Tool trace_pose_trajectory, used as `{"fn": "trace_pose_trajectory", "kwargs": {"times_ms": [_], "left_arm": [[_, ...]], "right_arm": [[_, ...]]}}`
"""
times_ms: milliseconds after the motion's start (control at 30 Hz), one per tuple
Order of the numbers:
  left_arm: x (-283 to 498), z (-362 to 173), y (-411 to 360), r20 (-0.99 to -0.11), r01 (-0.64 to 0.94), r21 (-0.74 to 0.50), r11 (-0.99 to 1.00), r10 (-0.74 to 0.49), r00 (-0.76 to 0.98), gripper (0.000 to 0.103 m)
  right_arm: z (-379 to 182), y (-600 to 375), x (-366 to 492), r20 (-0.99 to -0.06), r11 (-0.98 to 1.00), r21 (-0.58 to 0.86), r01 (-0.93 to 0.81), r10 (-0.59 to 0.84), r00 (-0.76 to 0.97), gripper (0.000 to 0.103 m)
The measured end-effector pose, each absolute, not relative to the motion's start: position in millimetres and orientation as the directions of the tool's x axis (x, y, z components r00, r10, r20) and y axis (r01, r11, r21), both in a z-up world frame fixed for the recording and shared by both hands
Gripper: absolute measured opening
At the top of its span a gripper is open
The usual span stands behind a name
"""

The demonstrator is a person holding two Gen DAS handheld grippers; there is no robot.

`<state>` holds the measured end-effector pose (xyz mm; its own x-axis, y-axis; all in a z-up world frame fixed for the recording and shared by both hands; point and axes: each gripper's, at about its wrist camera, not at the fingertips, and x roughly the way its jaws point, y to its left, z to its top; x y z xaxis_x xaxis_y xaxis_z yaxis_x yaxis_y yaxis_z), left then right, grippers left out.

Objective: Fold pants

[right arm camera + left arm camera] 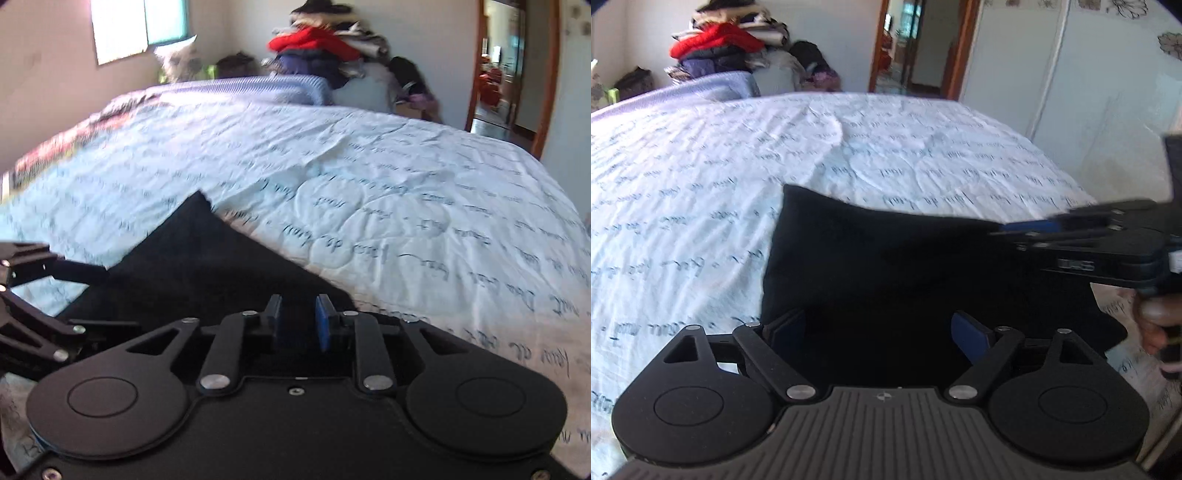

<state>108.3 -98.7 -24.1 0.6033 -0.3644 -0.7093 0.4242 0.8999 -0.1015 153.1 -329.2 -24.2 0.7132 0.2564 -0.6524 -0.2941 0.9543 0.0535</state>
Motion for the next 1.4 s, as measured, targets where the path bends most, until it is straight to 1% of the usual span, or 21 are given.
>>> {"fn": "trace_pose_trajectory", "kwargs": {"times_ms": [67,100,167,267,367,467,533,567,600,633,667,733,800,933,967,1033,1100,1200,1267,1300,1400], "left_arm": [[108,-33,-101,-0.726,0.439,-0.070,0.896,-0.348,0.594,0.084],[102,-32,-99,-0.714,0.445,-0.053,0.894,-0.346,0.609,0.085],[92,-27,-92,-0.688,0.444,-0.026,0.896,-0.338,0.643,0.087],[85,-24,-85,-0.671,0.437,-0.015,0.899,-0.333,0.663,0.087],[83,-28,-79,-0.677,0.463,-0.061,0.884,-0.378,0.632,0.087],[79,-34,-77,-0.670,0.466,-0.059,0.883,-0.381,0.637,0.088],[77,-36,-76,-0.666,0.470,-0.041,0.882,-0.375,0.645,0.088],[77,-37,-76,-0.665,0.471,-0.039,0.881,-0.375,0.646,0.088],[78,-38,-76,-0.666,0.472,-0.041,0.880,-0.376,0.644,0.088],[78,-40,-76,-0.667,0.473,-0.042,0.880,-0.377,0.642,0.089],[79,-41,-76,-0.669,0.474,-0.041,0.880,-0.376,0.641,0.089],[79,-43,-76,-0.674,0.476,-0.034,0.879,-0.372,0.638,0.089],[79,-46,-77,-0.677,0.477,-0.026,0.879,-0.366,0.638,0.090],[78,-44,-77,-0.686,0.476,-0.016,0.879,-0.356,0.634,0.088],[79,-40,-77,-0.686,0.479,-0.018,0.878,-0.359,0.632,0.086],[82,-34,-74,-0.670,0.470,-0.030,0.882,-0.367,0.646,0.087],[85,-28,-68,-0.640,0.451,-0.073,0.890,-0.388,0.663,0.088],[96,-29,-67,-0.658,0.453,-0.143,0.880,-0.426,0.620,0.089],[101,-37,-71,-0.691,0.457,-0.163,0.874,-0.432,0.580,0.089],[99,-42,-73,-0.691,0.457,-0.149,0.877,-0.422,0.587,0.090],[88,-44,-80,-0.672,0.460,-0.072,0.885,-0.384,0.634,0.092]], "right_arm": [[-40,-324,171,-0.705,0.964,-0.017,-0.265,0.176,0.687,0.020],[-40,-325,173,-0.704,0.970,-0.008,-0.243,0.167,0.690,0.020],[-22,-315,167,-0.655,0.970,-0.016,-0.242,0.172,0.735,0.021],[6,-280,174,-0.596,0.931,0.029,-0.363,0.308,0.741,0.020],[7,-241,208,-0.609,0.891,0.068,-0.449,0.393,0.688,0.022],[-8,-218,248,-0.657,0.888,0.104,-0.447,0.399,0.640,0.031],[-18,-209,267,-0.686,0.887,0.116,-0.447,0.397,0.609,0.053],[-23,-205,274,-0.692,0.886,0.118,-0.448,0.397,0.603,0.053],[-25,-203,279,-0.698,0.881,0.140,-0.452,0.412,0.586,0.050],[-28,-204,286,-0.700,0.874,0.185,-0.448,0.438,0.565,0.029],[-30,-204,291,-0.699,0.862,0.234,-0.449,0.470,0.539,0.017],[-33,-202,294,-0.708,0.857,0.230,-0.461,0.473,0.525,0.011],[-35,-197,295,-0.712,0.860,0.201,-0.468,0.457,0.534,0.009],[-50,-193,311,-0.723,0.884,0.227,-0.410,0.434,0.537,0.008],[-51,-193,311,-0.728,0.888,0.221,-0.403,0.425,0.538,0.009],[-39,-199,299,-0.697,0.900,0.206,-0.385,0.411,0.587,0.027],[-17,-214,276,-0.638,0.900,0.193,-0.392,0.418,0.646,0.027],[7,-238,235,-0.604,0.904,0.144,-0.402,0.402,0.689,0.031],[12,-254,203,-0.612,0.910,0.089,-0.405,0.371,0.698,0.045],[10,-260,188,-0.624,0.911,0.060,-0.408,0.353,0.697,0.056],[1,-288,140,-0.645,0.925,0.007,-0.381,0.295,0.705,0.058]]}}
